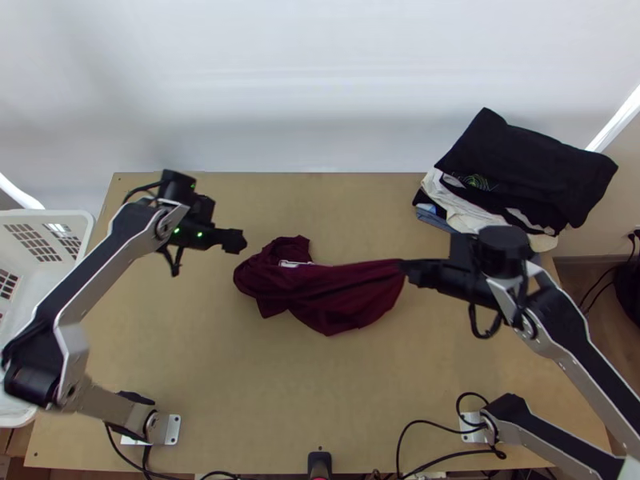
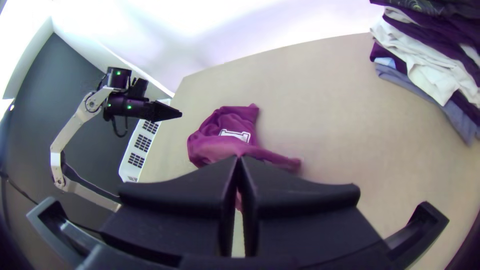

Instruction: Fold the t-shirt

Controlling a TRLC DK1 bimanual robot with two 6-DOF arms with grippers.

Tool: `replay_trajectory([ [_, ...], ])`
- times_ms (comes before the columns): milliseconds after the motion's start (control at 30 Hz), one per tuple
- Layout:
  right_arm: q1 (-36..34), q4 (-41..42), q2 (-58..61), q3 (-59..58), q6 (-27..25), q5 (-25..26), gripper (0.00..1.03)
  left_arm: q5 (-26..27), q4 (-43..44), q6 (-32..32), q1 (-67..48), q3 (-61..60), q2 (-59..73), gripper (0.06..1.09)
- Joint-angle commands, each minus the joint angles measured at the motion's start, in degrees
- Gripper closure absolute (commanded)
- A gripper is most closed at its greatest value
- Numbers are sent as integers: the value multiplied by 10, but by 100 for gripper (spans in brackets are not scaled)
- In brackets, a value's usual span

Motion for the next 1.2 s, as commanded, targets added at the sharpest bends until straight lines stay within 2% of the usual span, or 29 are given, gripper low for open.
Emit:
replay_trajectory([
  [0, -8, -17, -28, -14, 9, 1, 100, 10, -1, -11, -23, 44, 41, 11],
  [467, -8, -57, -75, -27, 10, 31, 100, 22, -2, -13, -91, 163, 199, 11],
  [567, -8, -57, -80, -22, 19, 36, 100, -1, -5, 0, -99, 171, 233, 12],
  [600, -8, -58, -81, -19, 21, 37, 100, -16, -5, 4, -103, 170, 243, 19],
  [633, -8, -57, -83, -16, 22, 37, 100, -27, -5, 12, -107, 167, 252, 32],
  [667, -8, -56, -85, -13, 25, 38, 100, -34, 7, 12, -109, 163, 255, 52],
  [733, -9, -50, -87, -9, 27, 40, 100, -37, 58, 8, -107, 143, 248, 101],
  [767, -10, -48, -87, -7, 27, 42, 100, -37, 73, 9, -104, 139, 244, 104],
  [900, -13, -30, -83, 9, 27, 54, 100, -37, 76, -2, -79, 162, 216, 105],
  [1067, -21, 27, -54, 37, 25, 107, 100, -38, 61, -38, -21, 237, 156, 105],
  [1167, -35, 57, -33, 58, 20, 115, 100, -39, 38, -56, 16, 291, 120, 105],
])
